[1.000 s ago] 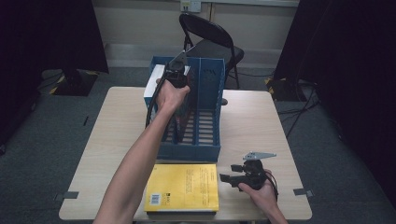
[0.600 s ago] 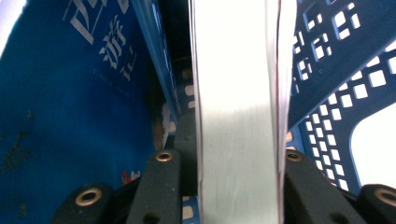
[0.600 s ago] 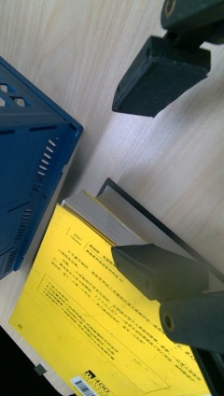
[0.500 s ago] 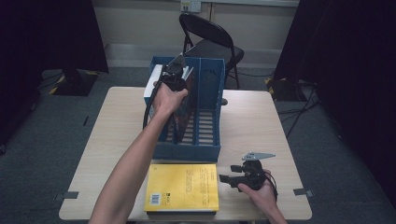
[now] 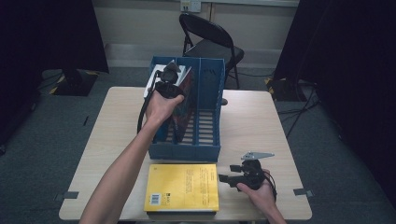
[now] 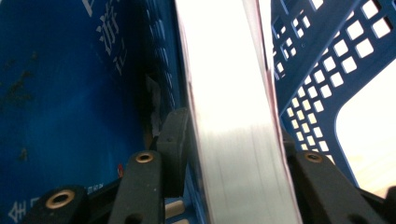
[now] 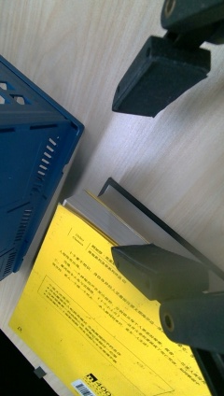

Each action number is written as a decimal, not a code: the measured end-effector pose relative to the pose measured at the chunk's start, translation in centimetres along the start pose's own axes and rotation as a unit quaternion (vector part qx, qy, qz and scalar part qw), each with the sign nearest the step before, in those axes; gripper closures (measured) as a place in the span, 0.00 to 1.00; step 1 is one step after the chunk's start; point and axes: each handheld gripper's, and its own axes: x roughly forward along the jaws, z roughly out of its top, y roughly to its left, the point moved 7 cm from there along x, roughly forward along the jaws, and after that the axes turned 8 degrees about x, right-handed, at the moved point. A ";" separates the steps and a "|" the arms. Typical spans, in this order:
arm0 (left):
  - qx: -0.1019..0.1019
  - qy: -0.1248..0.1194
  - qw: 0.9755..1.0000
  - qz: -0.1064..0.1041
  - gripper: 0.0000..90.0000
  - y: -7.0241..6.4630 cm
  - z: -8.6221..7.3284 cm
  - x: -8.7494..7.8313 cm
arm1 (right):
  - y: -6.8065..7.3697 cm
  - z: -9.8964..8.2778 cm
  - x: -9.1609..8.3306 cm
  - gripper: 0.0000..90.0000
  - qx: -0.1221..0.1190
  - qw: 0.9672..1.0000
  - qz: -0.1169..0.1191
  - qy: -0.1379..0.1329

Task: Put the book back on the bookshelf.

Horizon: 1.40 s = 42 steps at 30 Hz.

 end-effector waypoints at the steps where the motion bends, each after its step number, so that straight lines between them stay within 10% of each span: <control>1: 0.004 0.002 1.000 0.001 0.67 0.0 0.0 0.0 | 0.0 0.0 0.0 0.27 0.000 1.000 0.001 0.000; 14: 0.035 0.022 0.999 0.003 0.67 -0.3 -0.9 0.2 | 0.0 -0.1 0.0 0.27 -0.001 1.000 0.001 0.002; 28: 0.096 -0.008 0.995 -0.020 0.60 -0.9 -3.2 -0.5 | 0.0 0.0 0.0 0.27 0.000 1.000 0.000 0.002; 42: 0.099 -0.069 0.991 -0.050 0.53 -1.4 -6.9 -0.7 | 0.1 0.0 0.2 0.28 -0.002 1.000 0.000 0.005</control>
